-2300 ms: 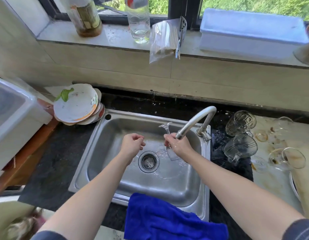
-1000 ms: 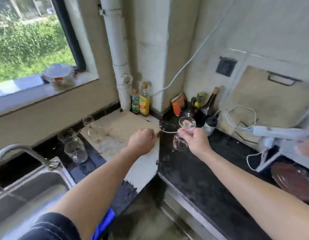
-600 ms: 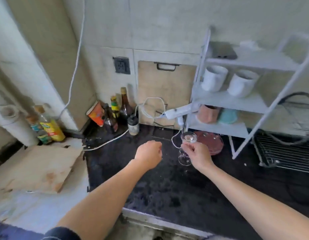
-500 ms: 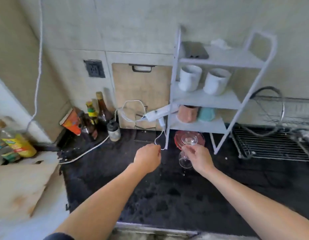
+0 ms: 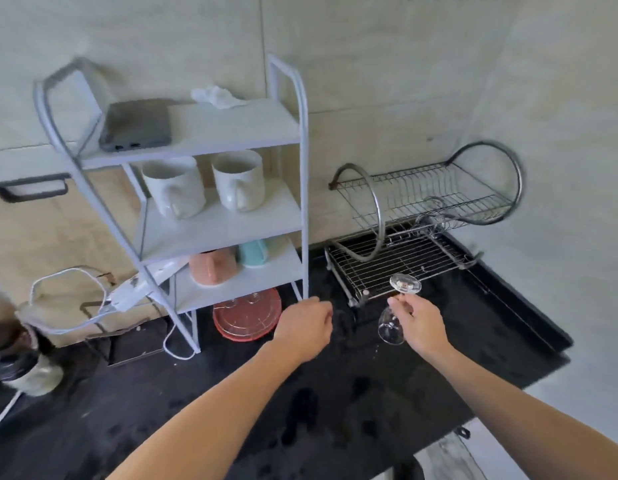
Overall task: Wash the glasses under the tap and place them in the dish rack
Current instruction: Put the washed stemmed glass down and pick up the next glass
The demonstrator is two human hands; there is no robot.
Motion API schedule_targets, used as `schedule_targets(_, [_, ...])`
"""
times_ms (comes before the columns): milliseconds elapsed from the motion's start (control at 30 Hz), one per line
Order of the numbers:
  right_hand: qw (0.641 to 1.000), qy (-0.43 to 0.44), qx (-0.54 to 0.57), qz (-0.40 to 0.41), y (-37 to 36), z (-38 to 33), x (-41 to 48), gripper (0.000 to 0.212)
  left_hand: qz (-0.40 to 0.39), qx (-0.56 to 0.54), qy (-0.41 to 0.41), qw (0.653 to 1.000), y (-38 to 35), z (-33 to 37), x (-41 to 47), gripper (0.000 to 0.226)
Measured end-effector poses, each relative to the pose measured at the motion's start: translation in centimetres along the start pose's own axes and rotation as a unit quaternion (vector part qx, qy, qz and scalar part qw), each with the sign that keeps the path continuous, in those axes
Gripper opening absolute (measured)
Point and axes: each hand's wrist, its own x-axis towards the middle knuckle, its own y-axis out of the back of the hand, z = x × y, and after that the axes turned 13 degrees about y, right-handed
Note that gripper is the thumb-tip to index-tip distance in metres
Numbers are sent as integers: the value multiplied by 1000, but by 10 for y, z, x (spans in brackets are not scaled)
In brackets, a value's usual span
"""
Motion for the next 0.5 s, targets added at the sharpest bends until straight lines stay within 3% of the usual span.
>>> schedule_targets(167, [999, -43, 0, -11, 44, 80, 60, 23, 45, -9, -54, 998, -18, 89, 69, 24])
schedule_targets(333, [998, -69, 6, -10, 85, 153, 141, 34, 167, -42, -104, 980, -31, 172, 144, 22])
schedule_targets(433, [998, -63, 14, -18, 105, 184, 179, 34, 228, -31, -73, 970, -33, 201, 179, 22])
schedule_targets(500, [998, -56, 14, -14, 113, 198, 201, 30, 214, 3, -13, 977, -38, 208, 196, 27])
